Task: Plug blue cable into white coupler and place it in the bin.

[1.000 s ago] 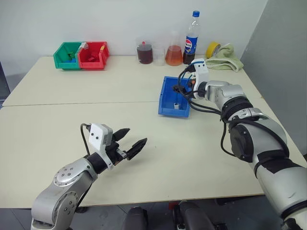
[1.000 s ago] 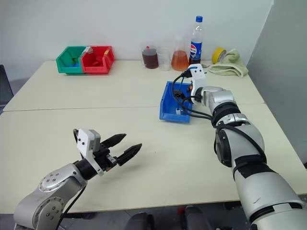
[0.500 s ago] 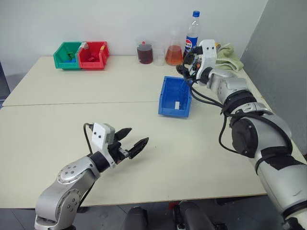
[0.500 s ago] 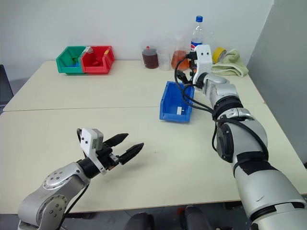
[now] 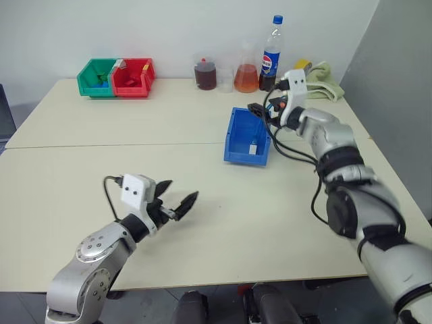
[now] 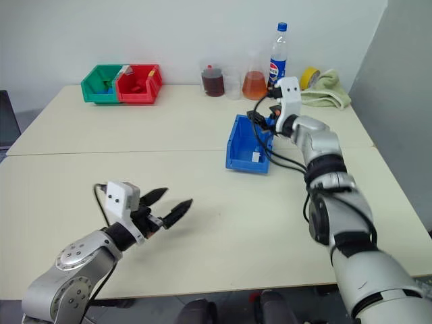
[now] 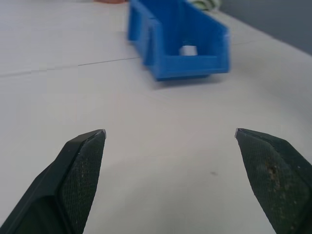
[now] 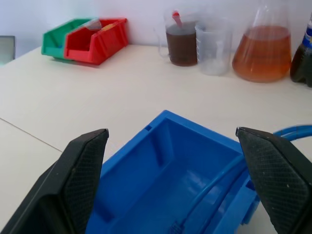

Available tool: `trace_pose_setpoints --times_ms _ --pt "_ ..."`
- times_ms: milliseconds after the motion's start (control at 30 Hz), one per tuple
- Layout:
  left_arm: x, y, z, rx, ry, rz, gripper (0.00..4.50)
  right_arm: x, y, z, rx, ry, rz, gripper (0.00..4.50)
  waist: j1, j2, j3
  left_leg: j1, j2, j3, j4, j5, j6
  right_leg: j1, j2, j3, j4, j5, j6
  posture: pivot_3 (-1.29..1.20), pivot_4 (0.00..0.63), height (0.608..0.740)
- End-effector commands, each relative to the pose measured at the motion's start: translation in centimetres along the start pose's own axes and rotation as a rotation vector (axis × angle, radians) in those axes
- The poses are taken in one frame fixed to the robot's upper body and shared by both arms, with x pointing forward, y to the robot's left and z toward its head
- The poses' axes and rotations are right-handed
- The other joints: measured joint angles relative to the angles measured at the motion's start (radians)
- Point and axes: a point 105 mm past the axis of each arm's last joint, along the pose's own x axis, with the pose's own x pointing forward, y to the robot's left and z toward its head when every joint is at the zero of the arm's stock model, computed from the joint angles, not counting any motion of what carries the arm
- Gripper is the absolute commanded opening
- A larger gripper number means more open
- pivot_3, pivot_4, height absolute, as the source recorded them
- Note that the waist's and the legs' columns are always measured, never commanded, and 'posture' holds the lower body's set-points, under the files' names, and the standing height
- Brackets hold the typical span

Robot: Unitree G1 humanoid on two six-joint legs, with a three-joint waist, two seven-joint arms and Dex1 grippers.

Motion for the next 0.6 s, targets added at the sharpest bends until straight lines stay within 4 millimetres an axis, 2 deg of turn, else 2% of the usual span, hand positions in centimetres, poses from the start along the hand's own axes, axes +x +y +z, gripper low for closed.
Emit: trace_pose_setpoints --times_ms 33,167,333,367,433,600 --pt "-1.0 2.0 0.6 0.076 -0.028 0.173 4.50 -4.0 3.1 1.5 -0.153 -0.136 0.021 4.45 0.002 0.000 0.000 0.000 0.000 0.000 0.000 0.000 0.000 -0.001 0.000 0.000 0.000 0.000 0.000 0.00 0.150 0.740" --pt "-1.9 3.4 0.1 0.109 -0.018 0.301 4.50 -8.4 4.8 -1.4 -0.216 -0.136 -0.083 4.45 0.001 0.000 0.000 -0.001 0.000 -0.001 0.000 -0.001 -0.002 -0.001 0.000 0.000 0.001 -0.001 0.002 0.00 0.150 0.740" --pt "-2.8 4.0 -0.8 0.069 -0.024 0.391 4.50 -12.1 5.3 -4.6 -0.217 -0.091 -0.234 4.45 -0.001 -0.001 -0.001 0.002 0.000 0.000 0.001 -0.001 -0.002 0.001 0.000 0.001 0.001 -0.001 0.002 0.00 0.150 0.740" --pt "-3.0 4.1 -1.2 0.060 -0.020 0.415 4.50 -13.0 5.3 -6.0 -0.221 -0.066 -0.272 4.45 -0.001 -0.001 -0.001 0.004 0.000 0.000 0.001 -0.001 -0.003 0.003 0.000 0.000 0.001 -0.001 0.002 0.00 0.150 0.740" --pt "-3.3 4.1 -1.9 0.078 -0.007 0.454 4.50 -14.2 5.3 -8.2 -0.219 -0.027 -0.322 4.45 0.000 -0.001 -0.001 0.005 0.000 0.000 0.001 0.000 -0.004 0.003 0.000 0.001 0.002 -0.001 0.003 0.00 0.150 0.740" --pt "-3.8 4.2 -3.1 0.042 0.001 0.520 4.50 -15.3 5.1 -11.2 -0.193 0.023 -0.382 4.45 -0.003 -0.002 -0.001 0.006 0.000 0.002 0.002 0.000 -0.004 0.003 0.000 0.002 0.002 0.000 0.005 0.00 0.150 0.740"
